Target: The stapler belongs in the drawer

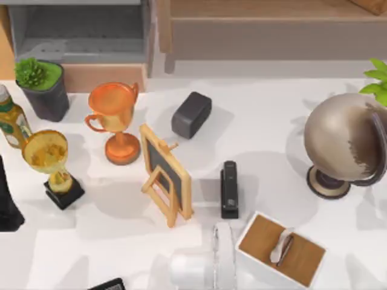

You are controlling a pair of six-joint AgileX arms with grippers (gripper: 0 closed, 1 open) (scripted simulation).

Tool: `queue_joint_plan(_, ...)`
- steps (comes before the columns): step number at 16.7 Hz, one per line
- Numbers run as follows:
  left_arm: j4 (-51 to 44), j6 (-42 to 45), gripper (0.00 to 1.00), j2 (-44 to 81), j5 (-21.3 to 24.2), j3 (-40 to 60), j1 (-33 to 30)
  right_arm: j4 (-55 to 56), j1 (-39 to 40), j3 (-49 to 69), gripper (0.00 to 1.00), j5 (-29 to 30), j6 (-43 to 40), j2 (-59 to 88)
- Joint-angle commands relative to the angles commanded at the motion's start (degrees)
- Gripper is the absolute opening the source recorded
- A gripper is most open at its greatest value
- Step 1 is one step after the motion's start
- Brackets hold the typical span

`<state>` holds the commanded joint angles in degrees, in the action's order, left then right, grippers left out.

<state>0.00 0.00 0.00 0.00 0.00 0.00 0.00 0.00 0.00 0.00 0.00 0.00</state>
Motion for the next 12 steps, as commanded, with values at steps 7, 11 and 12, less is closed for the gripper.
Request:
queue_joint_plan(7, 3.24, 5.62, 1.0, 8.22, 1.78, 3.28, 0.59, 0.0, 0.0, 0.0, 1.0, 0.0, 0.0, 0.0)
queue_joint_plan(11, 10.05, 16.18, 1.0, 23.38, 4.56, 10.09, 2.55, 0.0, 0.0, 0.0, 1.0, 0.0, 0.0, 0.0)
queue_joint_plan(12, 12.24, 19.4, 1.0, 27.96, 5.37, 12.25, 3.25, 0.0, 0.0, 0.0, 1.0, 0.0, 0.0, 0.0)
